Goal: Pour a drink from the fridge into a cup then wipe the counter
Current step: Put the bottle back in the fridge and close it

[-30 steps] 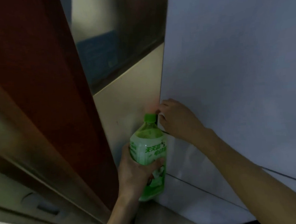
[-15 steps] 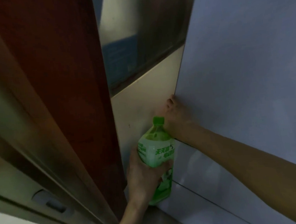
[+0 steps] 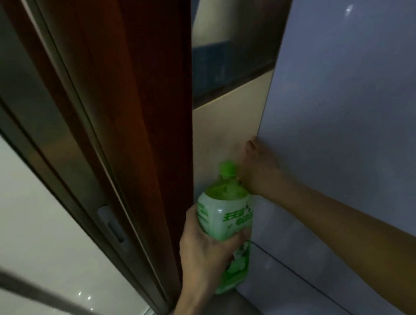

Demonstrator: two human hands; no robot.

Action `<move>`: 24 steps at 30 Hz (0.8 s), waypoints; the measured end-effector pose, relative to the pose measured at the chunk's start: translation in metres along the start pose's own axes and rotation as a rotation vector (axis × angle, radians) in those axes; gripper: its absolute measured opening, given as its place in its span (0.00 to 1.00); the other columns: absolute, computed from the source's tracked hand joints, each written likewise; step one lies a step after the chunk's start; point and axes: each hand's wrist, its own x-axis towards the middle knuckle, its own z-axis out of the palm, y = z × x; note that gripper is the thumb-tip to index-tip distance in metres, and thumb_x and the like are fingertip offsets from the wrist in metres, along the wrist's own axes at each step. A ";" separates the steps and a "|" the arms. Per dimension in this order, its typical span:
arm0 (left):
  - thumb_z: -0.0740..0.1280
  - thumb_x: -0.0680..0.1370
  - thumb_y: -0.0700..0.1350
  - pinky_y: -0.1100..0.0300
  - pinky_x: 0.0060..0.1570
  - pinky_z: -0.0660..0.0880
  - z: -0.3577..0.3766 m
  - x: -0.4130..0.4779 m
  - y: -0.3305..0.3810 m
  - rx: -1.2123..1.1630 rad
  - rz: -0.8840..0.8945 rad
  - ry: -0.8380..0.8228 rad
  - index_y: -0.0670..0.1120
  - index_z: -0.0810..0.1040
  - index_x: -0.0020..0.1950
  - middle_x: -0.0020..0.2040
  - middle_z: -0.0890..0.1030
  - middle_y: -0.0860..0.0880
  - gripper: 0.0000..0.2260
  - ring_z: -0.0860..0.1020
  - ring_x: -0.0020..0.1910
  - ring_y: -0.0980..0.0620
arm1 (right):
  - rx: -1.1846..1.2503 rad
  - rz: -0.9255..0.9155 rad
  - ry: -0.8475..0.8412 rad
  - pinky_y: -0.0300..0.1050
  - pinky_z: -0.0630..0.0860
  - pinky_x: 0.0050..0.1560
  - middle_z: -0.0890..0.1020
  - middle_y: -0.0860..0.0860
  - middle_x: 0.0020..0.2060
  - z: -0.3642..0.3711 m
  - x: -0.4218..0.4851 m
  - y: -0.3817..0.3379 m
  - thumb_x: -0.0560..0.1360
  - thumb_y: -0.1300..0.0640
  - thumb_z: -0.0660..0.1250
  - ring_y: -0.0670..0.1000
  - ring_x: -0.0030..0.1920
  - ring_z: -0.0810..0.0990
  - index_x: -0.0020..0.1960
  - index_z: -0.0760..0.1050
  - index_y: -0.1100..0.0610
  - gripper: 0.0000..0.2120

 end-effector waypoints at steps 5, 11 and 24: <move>0.84 0.55 0.52 0.52 0.50 0.80 -0.036 -0.031 -0.016 0.010 -0.009 0.064 0.59 0.71 0.63 0.51 0.81 0.58 0.39 0.80 0.50 0.59 | 0.155 -0.133 0.215 0.50 0.62 0.66 0.81 0.57 0.49 -0.029 -0.053 -0.029 0.72 0.55 0.69 0.59 0.56 0.75 0.47 0.82 0.59 0.08; 0.84 0.55 0.50 0.53 0.48 0.80 -0.077 -0.050 -0.028 0.069 -0.025 0.048 0.58 0.71 0.62 0.49 0.82 0.56 0.39 0.81 0.48 0.58 | 0.107 -0.294 0.116 0.57 0.58 0.67 0.81 0.53 0.45 -0.076 -0.121 -0.058 0.75 0.59 0.60 0.57 0.51 0.75 0.44 0.76 0.55 0.06; 0.84 0.53 0.52 0.60 0.47 0.79 -0.152 -0.062 -0.042 0.074 0.045 -0.328 0.63 0.70 0.60 0.50 0.82 0.59 0.39 0.81 0.47 0.64 | 0.362 -0.074 0.050 0.52 0.72 0.46 0.78 0.55 0.36 -0.130 -0.219 -0.124 0.65 0.59 0.74 0.54 0.35 0.78 0.47 0.75 0.60 0.14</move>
